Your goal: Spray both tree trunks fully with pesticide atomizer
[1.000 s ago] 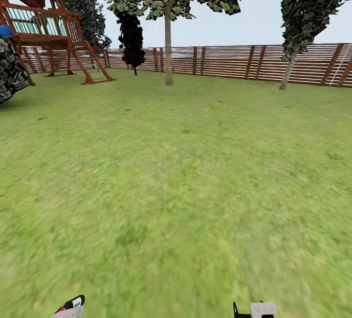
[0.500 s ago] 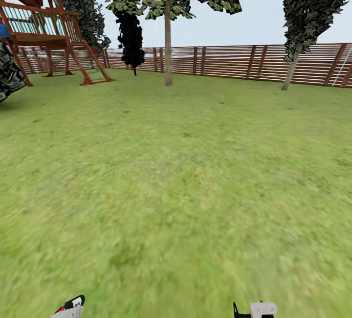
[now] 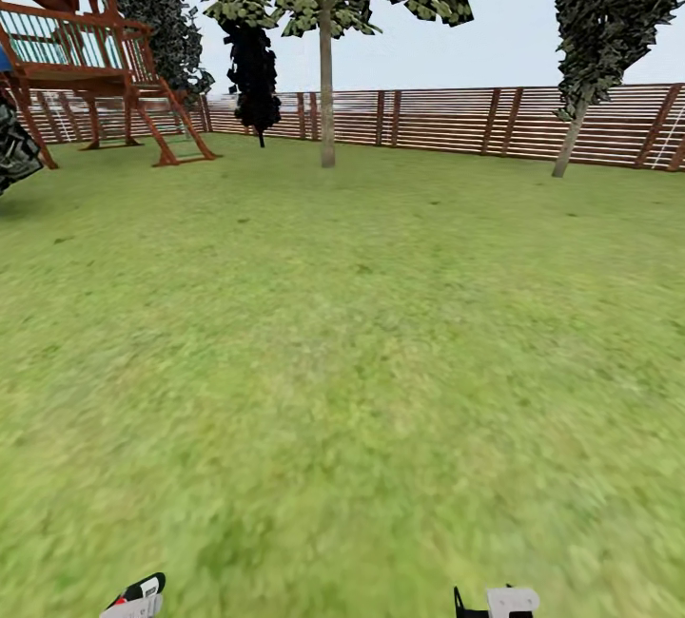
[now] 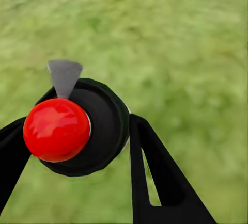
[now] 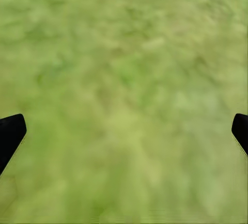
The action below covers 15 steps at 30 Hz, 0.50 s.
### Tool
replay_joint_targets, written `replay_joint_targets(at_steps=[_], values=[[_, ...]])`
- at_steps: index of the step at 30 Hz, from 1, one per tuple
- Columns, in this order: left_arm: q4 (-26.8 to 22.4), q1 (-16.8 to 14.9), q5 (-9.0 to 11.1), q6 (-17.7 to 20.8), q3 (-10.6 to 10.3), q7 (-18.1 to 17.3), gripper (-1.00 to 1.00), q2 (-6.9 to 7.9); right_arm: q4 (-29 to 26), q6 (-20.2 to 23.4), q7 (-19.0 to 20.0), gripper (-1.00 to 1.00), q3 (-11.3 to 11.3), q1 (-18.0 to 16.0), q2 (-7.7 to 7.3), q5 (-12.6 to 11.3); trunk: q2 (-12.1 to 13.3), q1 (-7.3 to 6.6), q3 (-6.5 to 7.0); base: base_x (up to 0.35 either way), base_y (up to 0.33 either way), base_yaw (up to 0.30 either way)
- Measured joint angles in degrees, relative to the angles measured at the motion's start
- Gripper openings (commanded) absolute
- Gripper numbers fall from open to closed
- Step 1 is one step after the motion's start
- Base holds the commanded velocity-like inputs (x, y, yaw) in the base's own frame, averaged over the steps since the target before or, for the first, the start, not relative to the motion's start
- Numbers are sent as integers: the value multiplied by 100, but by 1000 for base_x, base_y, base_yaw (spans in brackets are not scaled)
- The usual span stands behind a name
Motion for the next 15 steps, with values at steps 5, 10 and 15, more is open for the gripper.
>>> replay_joint_targets(at_steps=[5,10,15], values=[[3,0,0,-2,-3,0,-100,-1,-1,0,0,100,0,0,2,0,0,0,0,339,0,0],[0,0,1,-5,-2,0,-100,-12,1,0,0,100,0,0,2,0,0,0,0,339,0,0],[0,0,0,-6,-3,0,-100,-9,3,0,0,100,0,0,2,0,0,0,0,339,0,0]])
